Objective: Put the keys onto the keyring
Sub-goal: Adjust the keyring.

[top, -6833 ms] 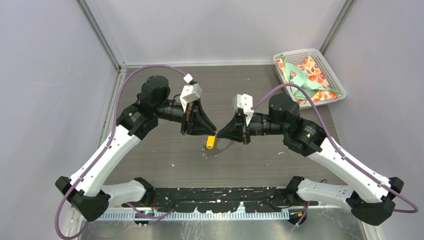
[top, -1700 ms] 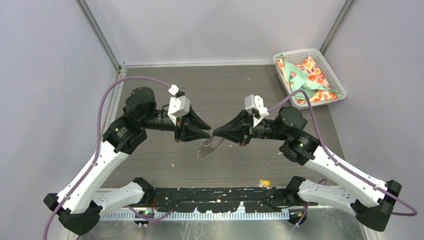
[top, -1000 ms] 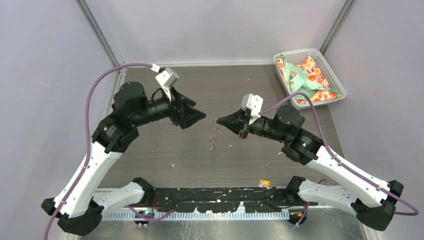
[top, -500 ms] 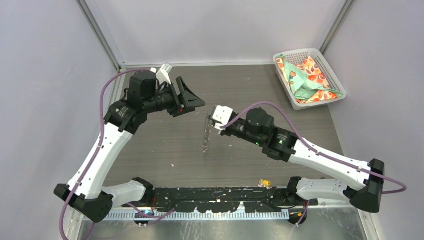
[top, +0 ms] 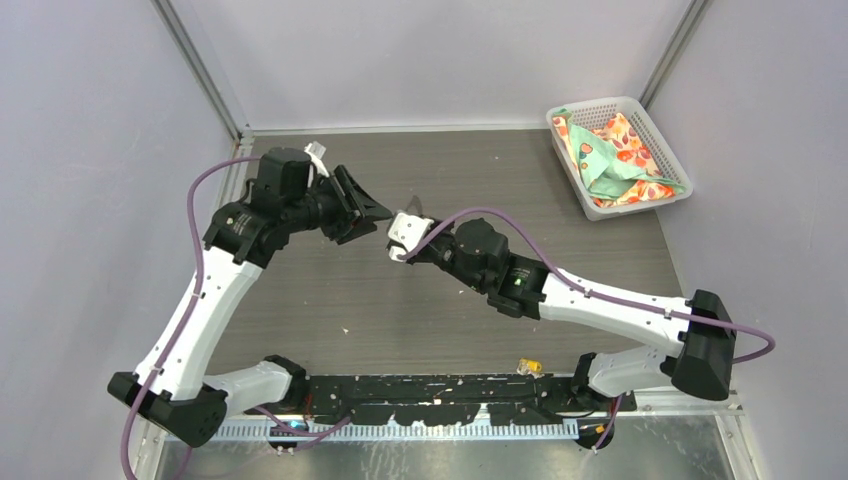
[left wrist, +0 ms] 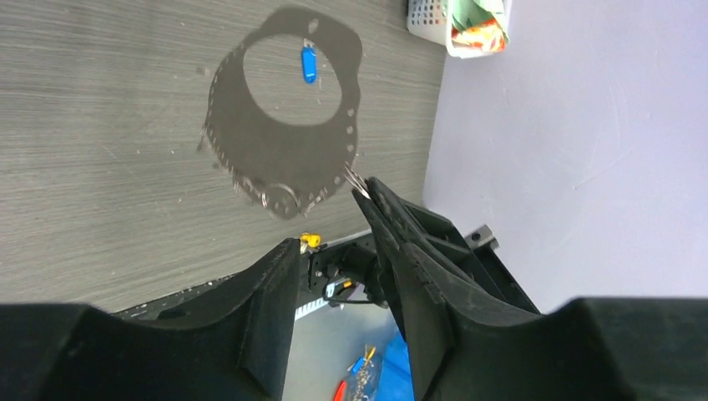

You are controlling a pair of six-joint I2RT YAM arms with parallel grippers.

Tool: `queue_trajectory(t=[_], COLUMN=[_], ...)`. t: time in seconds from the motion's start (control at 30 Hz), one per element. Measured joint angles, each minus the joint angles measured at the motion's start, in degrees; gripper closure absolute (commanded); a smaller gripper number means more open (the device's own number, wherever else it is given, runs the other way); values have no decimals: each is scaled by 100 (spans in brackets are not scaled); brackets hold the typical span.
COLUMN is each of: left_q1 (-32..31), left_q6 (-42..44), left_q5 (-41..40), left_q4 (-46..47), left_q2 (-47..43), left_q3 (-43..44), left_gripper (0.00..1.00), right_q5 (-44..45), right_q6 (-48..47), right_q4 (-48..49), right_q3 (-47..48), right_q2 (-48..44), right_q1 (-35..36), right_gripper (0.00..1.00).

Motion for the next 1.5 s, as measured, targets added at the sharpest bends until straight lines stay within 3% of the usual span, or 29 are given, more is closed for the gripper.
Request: queue_trajectory(t=[0.3,1.07,1.37,1.5], left_q1=[212,393,409,420], left_q6=[-166,-522,-570,-629], left_q5=[-393,-560,-638,-710], left_q4=[-146,-372,-463,-490], left_q2=[39,94,94,94], left_q3=[0,-22,-24,-22], left_gripper=[57,82,86,98], right_q5=[83,442,627,741], right_q6=[-7,-302,-466,-592], right_q4=[579,931,1102,1154], right_q3=[149,343,415,505], right_q2=[315,841,1012,1163], right_q1=[254,612,695,750], right_gripper=[99,99,99,99])
